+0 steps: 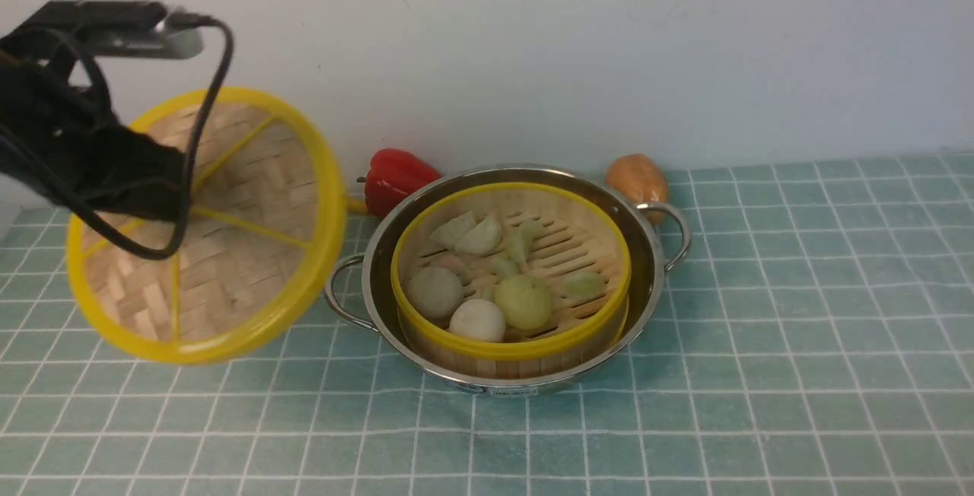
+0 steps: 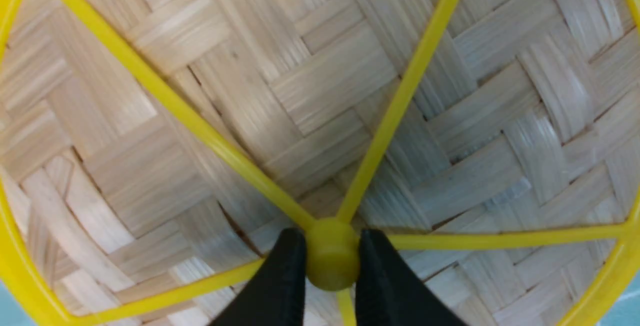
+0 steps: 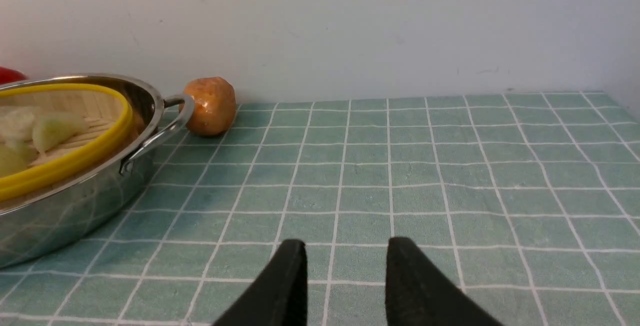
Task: Place the steamer in the pot on the blue tablecloth, and put the lid on the steamer.
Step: 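Place the yellow bamboo steamer lid onto the steamer in the pot with the left gripper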
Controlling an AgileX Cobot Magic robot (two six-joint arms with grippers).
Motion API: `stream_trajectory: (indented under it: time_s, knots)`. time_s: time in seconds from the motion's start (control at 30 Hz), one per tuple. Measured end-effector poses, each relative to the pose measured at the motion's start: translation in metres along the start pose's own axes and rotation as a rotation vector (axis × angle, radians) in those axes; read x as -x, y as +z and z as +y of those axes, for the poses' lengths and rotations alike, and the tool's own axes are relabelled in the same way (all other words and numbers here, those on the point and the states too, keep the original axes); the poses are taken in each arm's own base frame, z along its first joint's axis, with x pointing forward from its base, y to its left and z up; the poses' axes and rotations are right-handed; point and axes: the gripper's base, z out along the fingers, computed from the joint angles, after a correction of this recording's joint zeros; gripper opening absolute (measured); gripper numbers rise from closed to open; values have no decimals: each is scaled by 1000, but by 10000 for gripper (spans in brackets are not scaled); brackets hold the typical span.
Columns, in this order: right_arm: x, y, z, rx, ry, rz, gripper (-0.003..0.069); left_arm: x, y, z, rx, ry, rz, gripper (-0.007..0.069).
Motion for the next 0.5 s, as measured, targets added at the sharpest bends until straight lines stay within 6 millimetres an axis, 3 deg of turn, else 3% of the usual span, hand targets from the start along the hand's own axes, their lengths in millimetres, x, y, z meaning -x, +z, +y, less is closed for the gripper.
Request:
stream_trajectory:
  time_s: [0.1,0.23,0.27,0.33,0.5]
  knots:
    - [0,0,0,0,0,0,243,24,7,-35,-45,196,-30,116]
    - [0,0,0,0,0,0,243,47,32,-83,-96,420,-67,116]
    - [0,0,0,0,0,0,243,48,33,-85,-95,428,-73,116]
    - [0,0,0,0,0,0,243,55,49,-108,-103,523,-91,116]
    - [0,0,0,0,0,0,243,60,80,-132,-77,637,-92,116]
